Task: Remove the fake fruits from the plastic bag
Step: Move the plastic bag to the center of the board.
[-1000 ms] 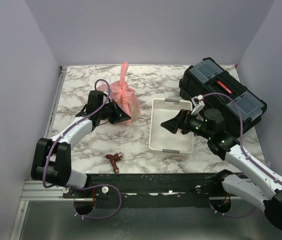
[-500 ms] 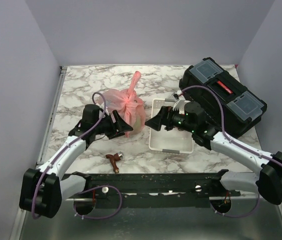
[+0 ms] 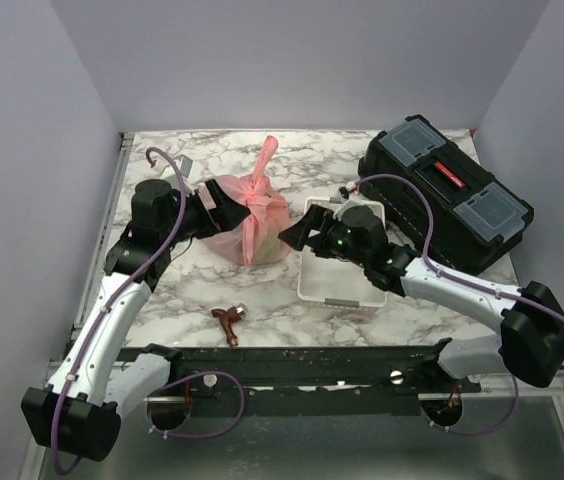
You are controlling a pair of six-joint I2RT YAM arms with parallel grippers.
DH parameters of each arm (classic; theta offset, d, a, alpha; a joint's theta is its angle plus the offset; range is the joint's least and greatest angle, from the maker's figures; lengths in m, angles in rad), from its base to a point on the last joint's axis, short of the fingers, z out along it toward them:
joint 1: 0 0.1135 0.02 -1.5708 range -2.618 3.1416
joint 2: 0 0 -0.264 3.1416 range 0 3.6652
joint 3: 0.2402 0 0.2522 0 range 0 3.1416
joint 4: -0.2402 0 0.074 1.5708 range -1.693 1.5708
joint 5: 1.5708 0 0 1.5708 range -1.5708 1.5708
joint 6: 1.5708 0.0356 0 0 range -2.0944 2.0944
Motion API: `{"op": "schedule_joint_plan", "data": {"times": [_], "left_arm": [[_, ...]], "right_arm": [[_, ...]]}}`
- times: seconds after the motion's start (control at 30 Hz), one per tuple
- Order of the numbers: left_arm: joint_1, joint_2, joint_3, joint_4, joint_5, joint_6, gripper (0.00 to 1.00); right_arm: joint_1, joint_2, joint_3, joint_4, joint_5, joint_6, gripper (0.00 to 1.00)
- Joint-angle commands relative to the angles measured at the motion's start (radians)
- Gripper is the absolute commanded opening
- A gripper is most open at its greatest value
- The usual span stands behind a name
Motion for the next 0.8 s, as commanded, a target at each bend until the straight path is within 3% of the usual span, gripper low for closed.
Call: {"op": "schedule_joint_plan", "data": {"times": [0.0, 0.17, 0.3, 0.5, 0.7, 0.77], "left_arm": [[0.008, 0.115, 0.117, -0.052, -0.07, 0.101, 0.99], [0.01, 0.239, 0.232, -0.133, -0.12, 0.215, 0.99], [0.01, 0.277, 0.212, -0.102, -0.158, 0.273, 0.99], [-0.001, 0.285, 0.058, 0.166, -0.133, 0.399, 0.99], [0.001, 0.283, 0.068, 0.073, -0.152, 0.406, 0.99], [0.004, 0.271, 0.113, 0.024, -0.169, 0.372, 0.99]], "right_arm": [[0.001, 0.069, 0.023, 0.037, 0.145, 0.148, 0.97], [0.007, 0.175, 0.116, 0.046, 0.178, 0.16, 0.95], [0.018, 0.241, 0.144, 0.107, 0.184, 0.178, 0.95], [0.025, 0.322, 0.179, 0.193, 0.172, 0.127, 0.98], [0.024, 0.364, 0.301, 0.072, 0.245, 0.101, 0.98], [0.019, 0.386, 0.321, 0.061, 0.277, 0.098, 0.89]]}}
